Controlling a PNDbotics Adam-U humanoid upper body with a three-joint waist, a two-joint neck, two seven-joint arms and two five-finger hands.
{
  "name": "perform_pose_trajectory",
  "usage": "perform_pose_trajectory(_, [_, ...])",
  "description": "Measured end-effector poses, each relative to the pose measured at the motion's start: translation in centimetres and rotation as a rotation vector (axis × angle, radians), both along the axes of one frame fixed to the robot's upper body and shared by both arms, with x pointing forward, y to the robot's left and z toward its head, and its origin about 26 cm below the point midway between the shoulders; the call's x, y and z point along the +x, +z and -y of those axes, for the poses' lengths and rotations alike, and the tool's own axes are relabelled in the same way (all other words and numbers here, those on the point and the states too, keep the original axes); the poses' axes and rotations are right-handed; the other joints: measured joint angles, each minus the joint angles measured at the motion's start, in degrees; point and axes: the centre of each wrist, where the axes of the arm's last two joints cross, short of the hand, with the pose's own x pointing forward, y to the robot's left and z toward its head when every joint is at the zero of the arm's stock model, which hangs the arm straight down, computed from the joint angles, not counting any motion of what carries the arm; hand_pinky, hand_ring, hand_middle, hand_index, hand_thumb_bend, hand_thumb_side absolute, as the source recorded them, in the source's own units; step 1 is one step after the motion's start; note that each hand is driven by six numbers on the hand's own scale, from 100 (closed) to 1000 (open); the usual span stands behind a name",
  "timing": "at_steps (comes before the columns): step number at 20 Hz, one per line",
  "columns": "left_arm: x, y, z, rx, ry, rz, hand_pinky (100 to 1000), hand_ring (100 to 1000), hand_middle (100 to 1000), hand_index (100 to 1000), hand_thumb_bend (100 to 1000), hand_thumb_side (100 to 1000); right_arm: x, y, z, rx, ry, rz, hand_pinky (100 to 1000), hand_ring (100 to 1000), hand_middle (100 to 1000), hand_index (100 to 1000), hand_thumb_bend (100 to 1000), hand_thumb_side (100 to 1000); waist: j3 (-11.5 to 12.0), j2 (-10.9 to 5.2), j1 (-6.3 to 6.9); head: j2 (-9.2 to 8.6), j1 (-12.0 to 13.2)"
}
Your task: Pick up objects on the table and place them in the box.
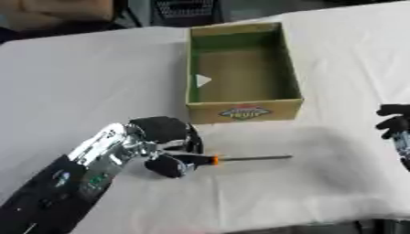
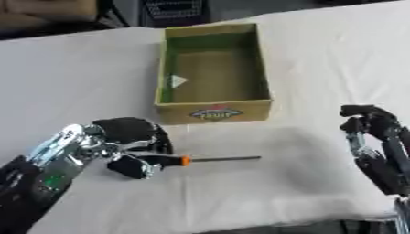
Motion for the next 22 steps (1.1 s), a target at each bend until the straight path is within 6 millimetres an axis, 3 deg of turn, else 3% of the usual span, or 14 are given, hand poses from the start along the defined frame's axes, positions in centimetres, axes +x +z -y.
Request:
perform_pose_trajectory(7, [-0.4, 0.6, 0.3, 0.042, -0.023, 0.061, 656, 635, 635, 801, 499, 604, 0.0, 0.0, 0.0, 0.000, -0.002, 0.000, 504, 595, 678, 792, 106, 788, 0.0, 0.00, 0.00, 0.00, -0.5])
perform_pose_trajectory(17, [-0.8, 1.1, 0.7, 0.099, -0.064, 0.101, 671, 651, 647, 809, 463, 601, 0.0, 0.0, 0.0, 0.000, -0.003, 0.000, 503, 595, 678, 792, 106, 788, -0.1, 0.00, 0.00, 0.00, -0.5])
perform_pose_trajectory(22, [-0.8, 1.1, 0.7, 0.107, -0.069, 0.079, 668, 647, 646, 815, 511, 617, 0.0, 0.0, 0.0, 0.000, -0.003, 0.000, 504, 595, 678, 792, 107, 788, -0.1, 0.00, 0.00, 0.00, -0.5])
